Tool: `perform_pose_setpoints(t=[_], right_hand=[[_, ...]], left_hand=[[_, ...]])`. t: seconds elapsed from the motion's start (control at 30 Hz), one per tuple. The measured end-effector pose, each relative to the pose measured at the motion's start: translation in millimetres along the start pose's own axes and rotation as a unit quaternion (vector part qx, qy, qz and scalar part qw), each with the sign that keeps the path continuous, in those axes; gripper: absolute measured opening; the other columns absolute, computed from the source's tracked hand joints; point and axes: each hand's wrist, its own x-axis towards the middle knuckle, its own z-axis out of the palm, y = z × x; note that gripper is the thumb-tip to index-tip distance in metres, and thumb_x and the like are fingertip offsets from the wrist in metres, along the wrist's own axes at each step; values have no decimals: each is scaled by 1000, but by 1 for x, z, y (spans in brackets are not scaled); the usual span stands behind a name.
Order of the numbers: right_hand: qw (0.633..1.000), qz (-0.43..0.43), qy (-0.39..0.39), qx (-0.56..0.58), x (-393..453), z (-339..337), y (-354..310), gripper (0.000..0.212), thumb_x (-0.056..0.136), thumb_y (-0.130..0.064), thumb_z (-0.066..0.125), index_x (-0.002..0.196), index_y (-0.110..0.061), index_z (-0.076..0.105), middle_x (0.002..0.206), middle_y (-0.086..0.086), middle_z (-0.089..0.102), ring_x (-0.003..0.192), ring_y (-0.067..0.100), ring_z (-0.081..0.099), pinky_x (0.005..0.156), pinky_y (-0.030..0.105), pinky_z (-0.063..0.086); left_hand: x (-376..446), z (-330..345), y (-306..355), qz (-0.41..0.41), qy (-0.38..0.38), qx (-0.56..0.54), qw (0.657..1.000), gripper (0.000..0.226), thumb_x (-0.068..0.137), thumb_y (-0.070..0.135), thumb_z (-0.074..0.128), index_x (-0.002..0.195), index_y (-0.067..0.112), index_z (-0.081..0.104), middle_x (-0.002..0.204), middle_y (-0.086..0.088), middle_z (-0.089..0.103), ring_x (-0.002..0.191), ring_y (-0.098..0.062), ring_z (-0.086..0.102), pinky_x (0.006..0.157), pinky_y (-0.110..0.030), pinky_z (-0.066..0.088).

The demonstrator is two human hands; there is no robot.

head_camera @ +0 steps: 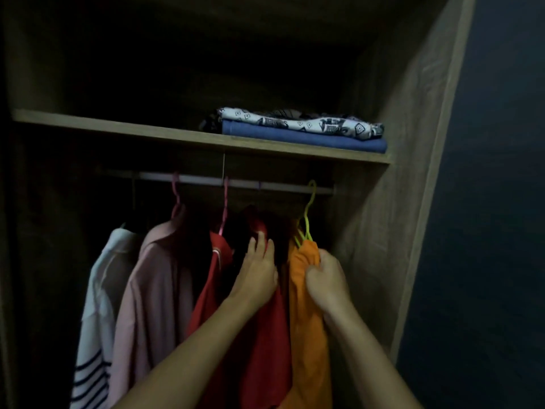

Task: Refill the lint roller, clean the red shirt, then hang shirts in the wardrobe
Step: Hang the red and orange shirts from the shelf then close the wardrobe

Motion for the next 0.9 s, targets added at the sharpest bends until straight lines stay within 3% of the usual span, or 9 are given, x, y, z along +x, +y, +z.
perform_pose_setpoints(t=[0.07, 0.13, 0.2, 0.4, 0.53, 0.6, 0.7, 0.8, 0.9], right_hand=[[1000, -5, -2, -14, 29, 7, -9, 14, 84, -15, 45, 82, -18, 59, 83, 6, 62, 78, 28, 61, 70, 36, 48], [999, -9, -1, -32, 55, 13, -14, 15, 80, -18, 46, 79, -17, 61, 84, 10, 64, 80, 31, 62, 71, 37, 50], [999, -1, 2, -36, 74, 19, -16, 17, 79, -14, 47, 77, -12, 64, 86, 12, 67, 81, 32, 64, 72, 37, 51], [998, 52, -13, -36, 105, 39, 1, 26, 79, -12, 49, 88, -1, 70, 92, 17, 68, 91, 37, 65, 74, 37, 52], [998, 52, 4, -37, 99, 43, 14, 16, 82, -14, 49, 82, -10, 65, 97, 18, 68, 95, 38, 64, 81, 40, 52], [997, 28, 29, -61, 85, 40, 19, 21, 89, -10, 48, 103, -11, 64, 103, 14, 66, 102, 34, 62, 86, 36, 49], [992, -39, 55, -107, 49, 37, 30, 58, 91, 3, 48, 145, -15, 37, 124, 11, 59, 114, 27, 58, 94, 31, 47], [978, -132, 63, -151, 16, 38, 57, 81, 88, 10, 51, 154, -17, 13, 149, 9, 41, 126, 21, 51, 97, 18, 40], [976, -148, 38, -158, -4, 36, 81, 91, 87, 11, 53, 153, -23, 0, 157, 3, 26, 111, 8, 56, 77, 0, 39]], left_hand=[[-2, 4, -3, -11, -13, -40, 999, 70, 94, 2, 43, 150, 3, 2, 158, -14, -18, 144, -30, 21, 108, -29, 35], [-6, 4, -6, -25, -16, -59, 998, 74, 93, -2, 44, 150, 5, -3, 156, -11, -24, 125, -29, 48, 91, -26, 47], [-9, 2, -9, -33, -19, -58, 998, 80, 92, -3, 47, 150, 8, -6, 155, -8, -29, 114, -27, 56, 86, -25, 52], [-10, 5, -19, -41, -22, -48, 998, 85, 89, -9, 48, 150, 8, -7, 154, -5, -31, 126, -35, 47, 93, -33, 51], [-12, 6, -23, -46, -15, -64, 997, 83, 89, -10, 44, 151, 9, -8, 155, -2, -31, 127, -37, 44, 96, -38, 48], [-16, 8, -24, -53, -12, -59, 997, 89, 85, -14, 46, 151, 11, -8, 154, 0, -32, 120, -38, 49, 89, -41, 52], [-28, 15, -24, -41, -14, -51, 998, 103, 79, -18, 49, 149, 20, -16, 153, 2, -35, 82, -27, 61, 63, -36, 55], [-41, 22, -24, -35, -7, -65, 997, 115, 77, -17, 53, 139, 32, -30, 152, 3, -36, 79, -20, 61, 54, -27, 52], [-52, 25, -24, -32, 5, -70, 997, 125, 73, -20, 55, 134, 38, -37, 153, 4, -34, 69, -20, 60, 54, -35, 53]])
